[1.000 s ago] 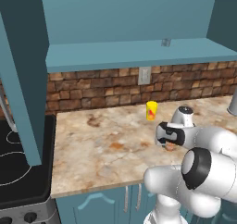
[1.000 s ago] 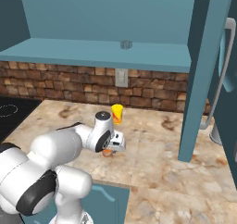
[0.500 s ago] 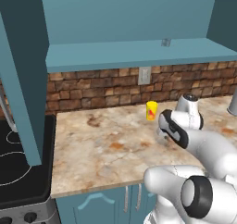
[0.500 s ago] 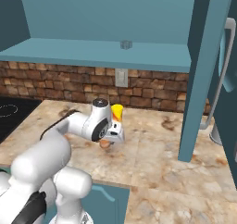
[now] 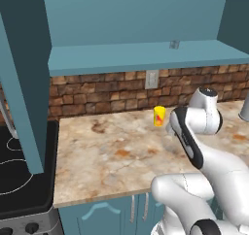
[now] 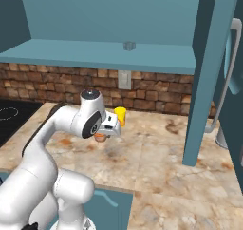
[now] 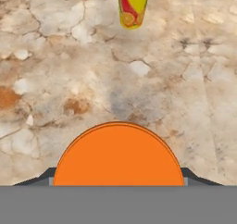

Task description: Pick the jam and honey bottle from the counter and place them in the cabinets closest to them.

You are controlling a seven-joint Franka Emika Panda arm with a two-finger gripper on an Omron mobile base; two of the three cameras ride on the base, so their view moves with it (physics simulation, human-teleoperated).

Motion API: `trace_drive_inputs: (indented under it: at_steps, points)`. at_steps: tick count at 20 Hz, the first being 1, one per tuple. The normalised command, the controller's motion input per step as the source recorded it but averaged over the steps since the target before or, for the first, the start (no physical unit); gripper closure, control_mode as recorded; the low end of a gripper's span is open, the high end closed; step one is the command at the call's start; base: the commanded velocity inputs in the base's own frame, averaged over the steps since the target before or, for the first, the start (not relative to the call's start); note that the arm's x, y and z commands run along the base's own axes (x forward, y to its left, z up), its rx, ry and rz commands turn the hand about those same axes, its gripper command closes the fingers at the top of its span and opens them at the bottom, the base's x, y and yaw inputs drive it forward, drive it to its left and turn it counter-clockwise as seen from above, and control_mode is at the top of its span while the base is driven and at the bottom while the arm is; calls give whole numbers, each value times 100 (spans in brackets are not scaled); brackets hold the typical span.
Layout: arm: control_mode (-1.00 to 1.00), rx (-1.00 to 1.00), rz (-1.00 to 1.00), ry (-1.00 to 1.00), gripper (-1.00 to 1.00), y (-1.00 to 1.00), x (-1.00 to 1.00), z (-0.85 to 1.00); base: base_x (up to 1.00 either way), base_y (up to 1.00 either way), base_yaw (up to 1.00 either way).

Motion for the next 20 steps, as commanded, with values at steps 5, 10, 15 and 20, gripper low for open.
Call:
trace_drive_inputs:
  at_steps: [5,10,15,20]
  points:
    - [-100,0,0,-7,100,20,-17,80,0,0,0]
    - [-100,0,0,-5,100,27,0,81,0,0,0]
    - [-100,0,0,-2,100,31,0,84,0,0,0]
    - [-100,0,0,0,100,29,0,86,0,0,0]
